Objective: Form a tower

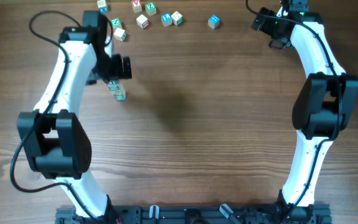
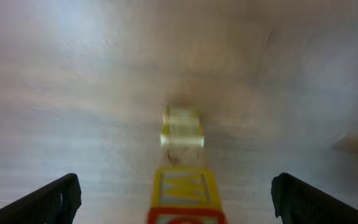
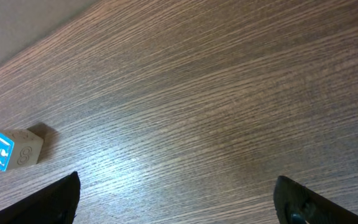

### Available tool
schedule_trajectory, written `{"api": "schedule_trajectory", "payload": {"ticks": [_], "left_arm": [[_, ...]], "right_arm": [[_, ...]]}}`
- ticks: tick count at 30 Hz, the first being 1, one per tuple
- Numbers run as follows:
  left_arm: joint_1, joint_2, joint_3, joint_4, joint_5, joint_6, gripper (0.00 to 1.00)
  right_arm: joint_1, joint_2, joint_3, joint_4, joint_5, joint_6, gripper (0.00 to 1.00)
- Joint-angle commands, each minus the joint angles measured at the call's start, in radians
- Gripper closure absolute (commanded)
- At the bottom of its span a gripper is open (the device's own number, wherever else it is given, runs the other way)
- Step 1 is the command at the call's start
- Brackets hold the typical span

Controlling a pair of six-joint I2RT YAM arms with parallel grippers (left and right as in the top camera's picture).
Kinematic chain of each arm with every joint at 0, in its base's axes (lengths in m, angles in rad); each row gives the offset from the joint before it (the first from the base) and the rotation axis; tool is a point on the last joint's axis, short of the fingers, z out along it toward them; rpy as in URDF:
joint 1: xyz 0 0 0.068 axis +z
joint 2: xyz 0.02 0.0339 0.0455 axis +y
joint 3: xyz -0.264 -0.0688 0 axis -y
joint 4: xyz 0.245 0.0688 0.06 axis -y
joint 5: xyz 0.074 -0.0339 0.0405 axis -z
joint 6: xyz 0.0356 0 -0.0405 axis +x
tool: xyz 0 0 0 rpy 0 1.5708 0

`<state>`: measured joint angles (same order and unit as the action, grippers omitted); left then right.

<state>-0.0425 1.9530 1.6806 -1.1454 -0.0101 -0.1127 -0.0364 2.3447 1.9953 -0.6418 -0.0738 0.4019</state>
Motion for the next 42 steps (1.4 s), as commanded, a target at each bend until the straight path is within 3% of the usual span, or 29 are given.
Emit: {"api": "schedule_trajectory", "payload": {"ticks": [1, 11, 34, 38, 42], "left_arm": [[0.045, -0.066, 0.147, 0.005, -0.01, -0.022, 0.0], [0.151, -0.135, 0.186, 0.004, -0.01, -0.052, 0.0], [0.152, -0.141, 0.186, 0.004, -0.01, -0.052, 0.0], [0.14, -0.24, 0.186, 0.004, -0.01, -0.052, 0.0], [0.112, -0.457, 0.186, 0.004, -0.01, -0.052, 0.0]], "right_arm": [[0.003, -0.039, 0.001, 0.001, 0.005, -0.008, 0.0], [0.003, -0.039, 0.001, 0.001, 0.005, -0.009, 0.01], [0.003, -0.039, 0.001, 0.001, 0.005, -0.008, 0.0], [0.003, -0.039, 0.001, 0.001, 0.005, -0.009, 0.0], [0.003, -0.039, 0.001, 0.001, 0.005, -0.009, 0.0]]}}
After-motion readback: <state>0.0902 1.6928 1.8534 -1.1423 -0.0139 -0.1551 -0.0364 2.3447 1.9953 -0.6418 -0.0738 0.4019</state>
